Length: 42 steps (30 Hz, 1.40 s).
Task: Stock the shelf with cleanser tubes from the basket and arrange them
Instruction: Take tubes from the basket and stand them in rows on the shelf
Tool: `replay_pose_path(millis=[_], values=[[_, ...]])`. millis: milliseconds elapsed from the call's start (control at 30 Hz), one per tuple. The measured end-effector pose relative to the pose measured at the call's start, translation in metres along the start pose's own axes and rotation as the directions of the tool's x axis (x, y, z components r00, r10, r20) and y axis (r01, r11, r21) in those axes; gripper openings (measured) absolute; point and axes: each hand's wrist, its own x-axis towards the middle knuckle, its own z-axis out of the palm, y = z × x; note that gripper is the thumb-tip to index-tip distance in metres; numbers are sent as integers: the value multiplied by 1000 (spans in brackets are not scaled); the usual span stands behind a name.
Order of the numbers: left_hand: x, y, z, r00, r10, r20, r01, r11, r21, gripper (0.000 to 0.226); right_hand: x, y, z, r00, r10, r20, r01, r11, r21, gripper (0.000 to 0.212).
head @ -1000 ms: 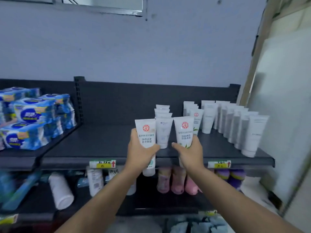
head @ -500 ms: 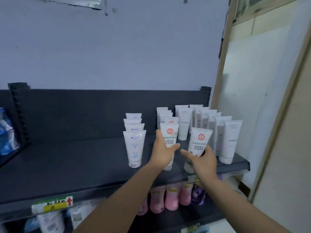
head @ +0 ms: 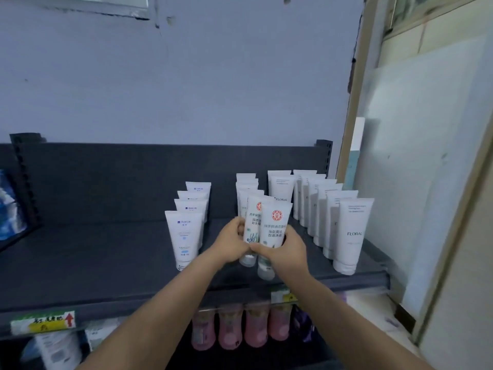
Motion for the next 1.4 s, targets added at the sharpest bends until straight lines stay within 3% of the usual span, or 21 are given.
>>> replay_pose_path(millis=[133, 333, 533, 800, 933, 1000, 1100, 1167, 1233, 1300, 1400], values=[[-5, -14, -4, 999, 8, -53, -5, 998, 57, 31, -2, 12, 10, 999, -27, 43, 28, 1000, -14, 43], [-14, -19, -5, 995, 18, -93, -15, 999, 38, 44, -3, 13, 14, 993, -32, 116, 28, 999, 40, 42], [-14, -14, 5, 993, 34, -114, -25, 997, 75, 28, -6, 18, 26, 992, -48, 119, 53, 998, -36, 50], [-21, -21, 2, 1000, -9, -14, 10, 998, 66, 45, -9, 20, 32, 996, -39, 76, 47, 994, -97, 50], [-28, -24, -3, 999, 16, -30, -13, 993, 116, 53, -9, 17, 36, 999, -21, 43, 27, 991, -132, 54], [-38, -22, -7, 996, 21, -84, -5, 983, 183, 50, -11, 17, 36, 1000, -18, 24, 22, 990, -143, 64], [-62, -17, -14, 977, 23, -211, 38, 959, 281, 49, -24, 14, 31, 1000, 12, -16, -14, 995, -101, 105], [-84, -11, -21, 951, 93, -294, 24, 929, 369, 43, -38, 12, 29, 992, -64, -112, 44, 985, -169, 114], [-110, -5, -31, 921, 172, -350, 46, 843, 535, 41, -55, 7, 29, 961, -230, -152, 181, 942, -283, 109], [-138, -3, -46, 897, 197, -395, 127, 743, 658, 48, -74, -2, 37, 944, -326, -61, 293, 907, -302, 101], [-188, -15, -79, 897, 80, -434, 303, 604, 737, 66, -104, -16, 63, 901, -394, 181, 430, 866, -256, 88]])
